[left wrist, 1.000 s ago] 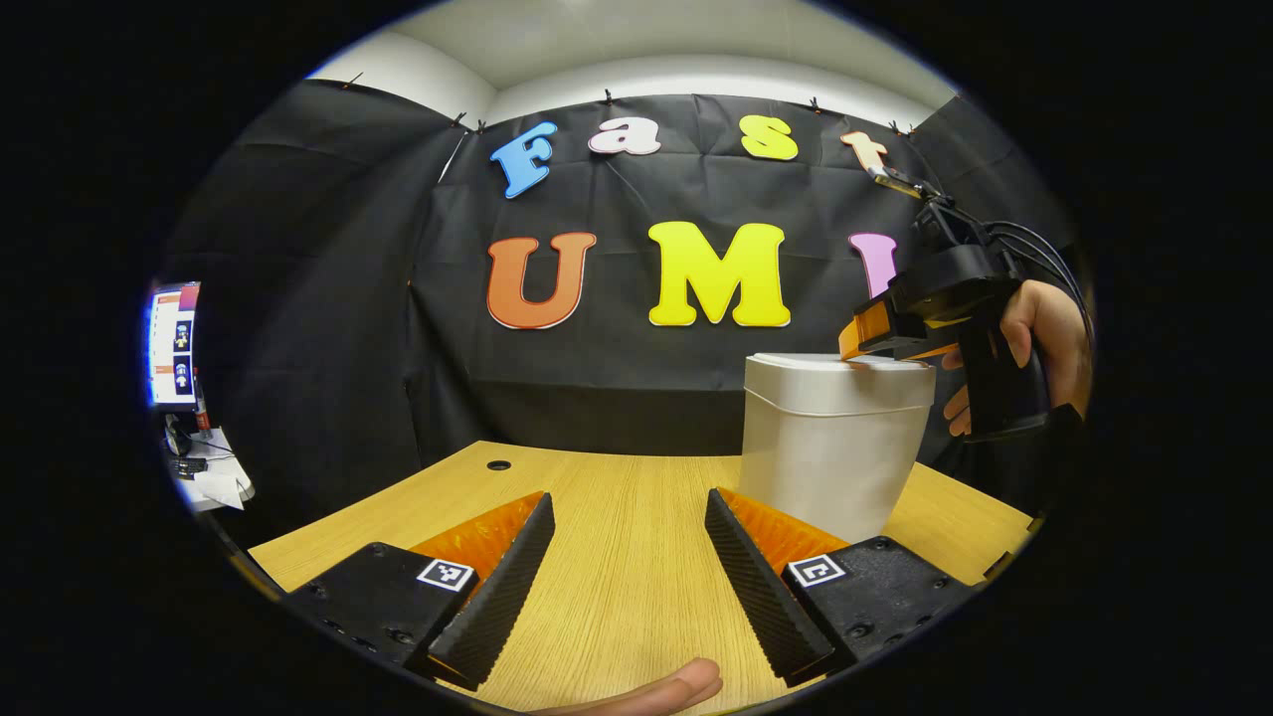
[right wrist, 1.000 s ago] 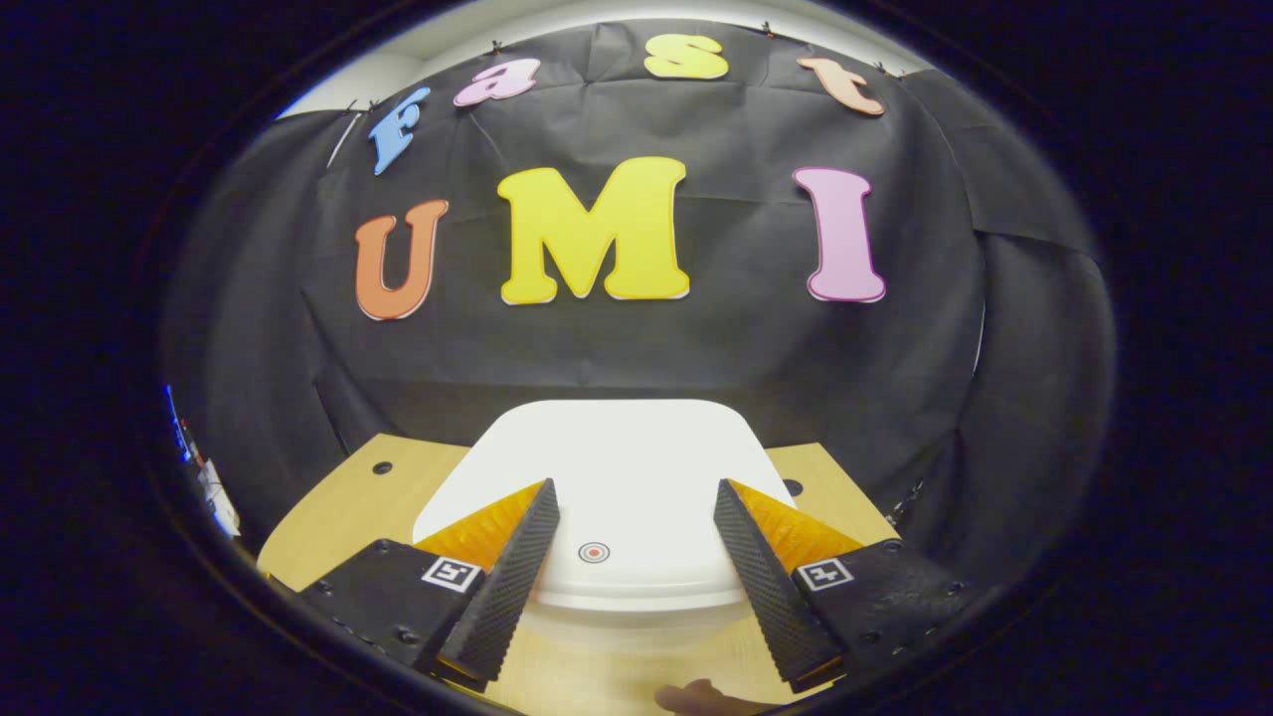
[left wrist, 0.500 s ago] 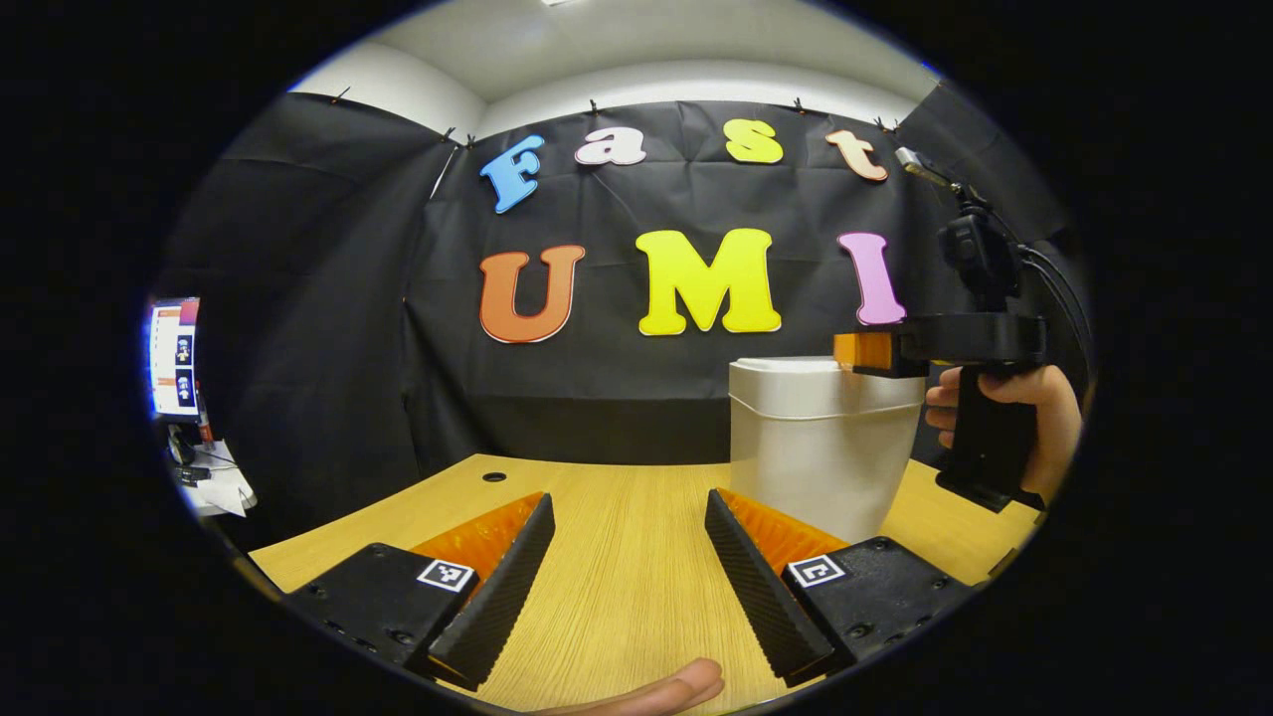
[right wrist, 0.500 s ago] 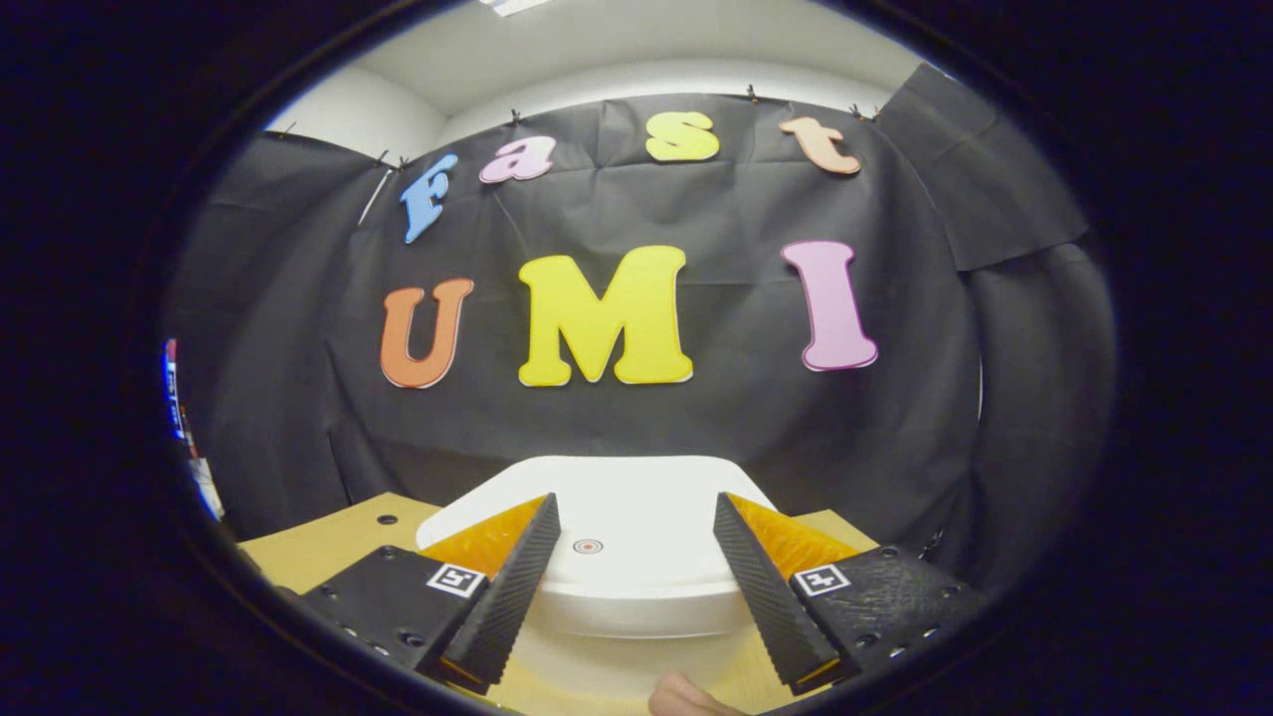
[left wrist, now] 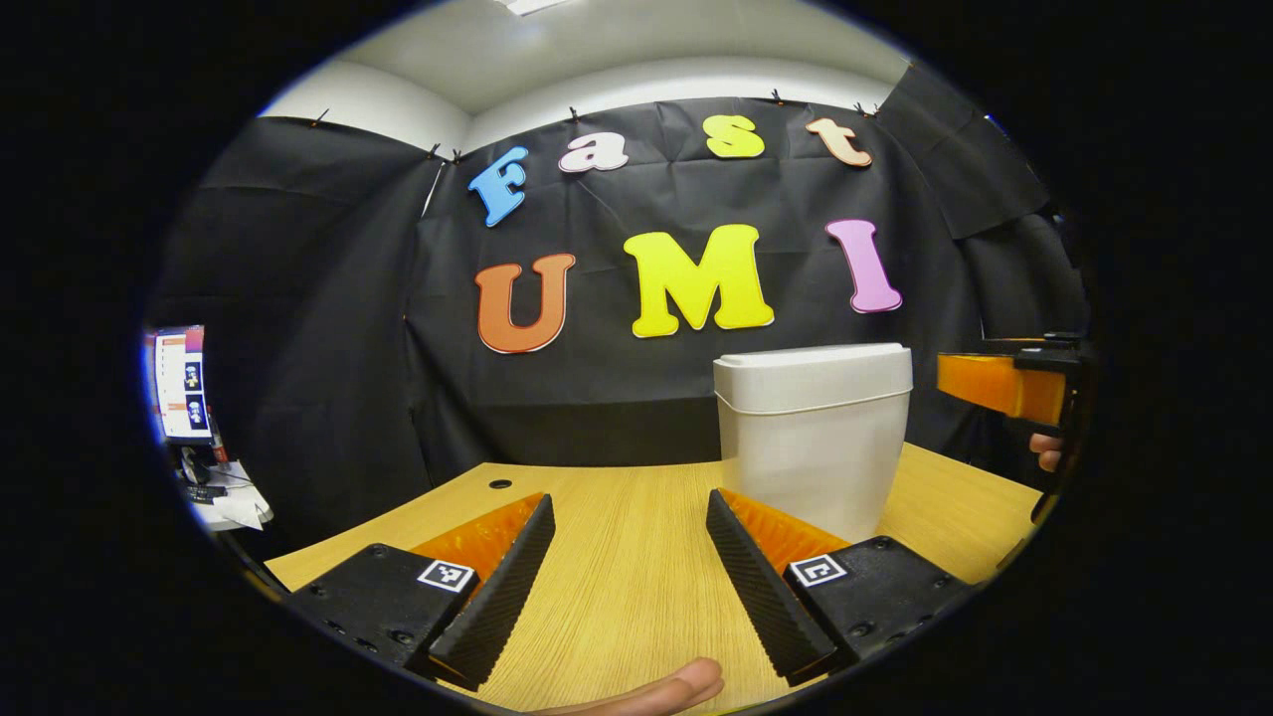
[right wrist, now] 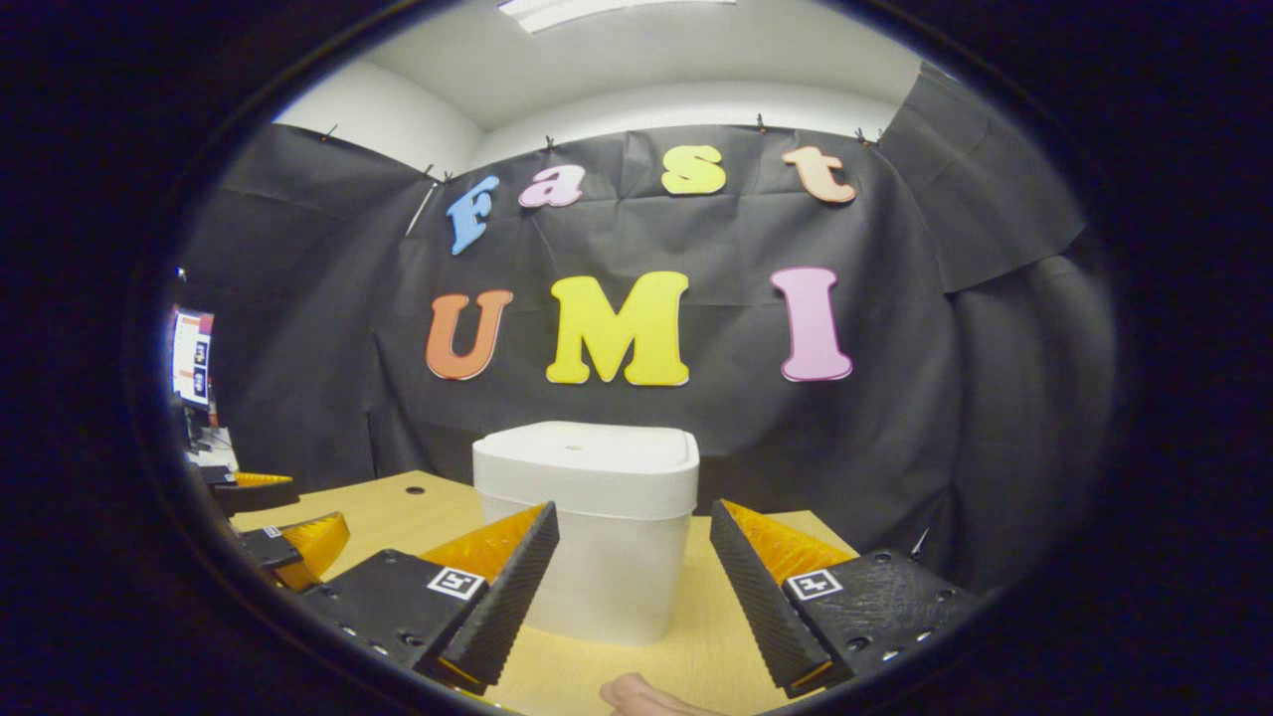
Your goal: Press the lid of the desktop garbage bin to open it, pick up the crumpled paper on the desktop and throw it into the bin, then pick up the pop can on the desktop and drop it into the bin, and finally close the garbage bin lid.
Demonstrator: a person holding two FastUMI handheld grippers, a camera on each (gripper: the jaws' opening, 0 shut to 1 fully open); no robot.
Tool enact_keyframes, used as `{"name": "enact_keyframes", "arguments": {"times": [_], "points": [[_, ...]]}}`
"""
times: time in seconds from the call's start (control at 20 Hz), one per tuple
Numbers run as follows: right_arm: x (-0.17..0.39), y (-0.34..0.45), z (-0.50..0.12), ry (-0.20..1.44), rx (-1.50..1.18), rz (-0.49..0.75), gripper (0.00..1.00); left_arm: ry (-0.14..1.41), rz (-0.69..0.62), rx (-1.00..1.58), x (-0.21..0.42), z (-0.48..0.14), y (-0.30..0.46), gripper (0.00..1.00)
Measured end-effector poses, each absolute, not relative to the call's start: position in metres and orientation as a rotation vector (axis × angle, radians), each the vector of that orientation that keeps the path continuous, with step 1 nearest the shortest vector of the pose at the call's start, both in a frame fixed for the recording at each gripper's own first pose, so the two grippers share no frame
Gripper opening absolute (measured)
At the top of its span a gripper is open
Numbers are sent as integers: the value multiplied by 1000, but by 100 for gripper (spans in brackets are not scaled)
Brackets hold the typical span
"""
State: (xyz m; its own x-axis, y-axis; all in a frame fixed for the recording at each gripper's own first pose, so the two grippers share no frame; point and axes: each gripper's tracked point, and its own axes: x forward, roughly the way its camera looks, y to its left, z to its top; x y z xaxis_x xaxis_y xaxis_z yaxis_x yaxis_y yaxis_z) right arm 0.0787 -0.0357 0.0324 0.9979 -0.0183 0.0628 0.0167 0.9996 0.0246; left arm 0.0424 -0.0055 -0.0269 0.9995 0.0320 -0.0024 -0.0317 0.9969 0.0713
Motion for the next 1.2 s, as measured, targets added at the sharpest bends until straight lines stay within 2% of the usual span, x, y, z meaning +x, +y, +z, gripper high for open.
{"name": "enact_keyframes", "arguments": {"times": [0.35, 0.65, 0.9, 1.15, 1.2], "points": [[52, -56, 15, -30, 2, -37, 94, 4, 65, 43, 29, -20, -12, 99], [47, -20, -7, 61, -15, -2, 96, 11, 15, 21, 24, -22, -25, 99], [41, -1, -6, 39, -68, 16, 95, 44, -11, -11, 29, -32, -28, 99], [41, -5, -6, 42, -36, 10, 98, 41, -19, -9, 28, -29, -30, 99], [42, -7, -6, 44, -36, 2, 95, 38, -27, -11, 28, -30, -33, 99]]}}
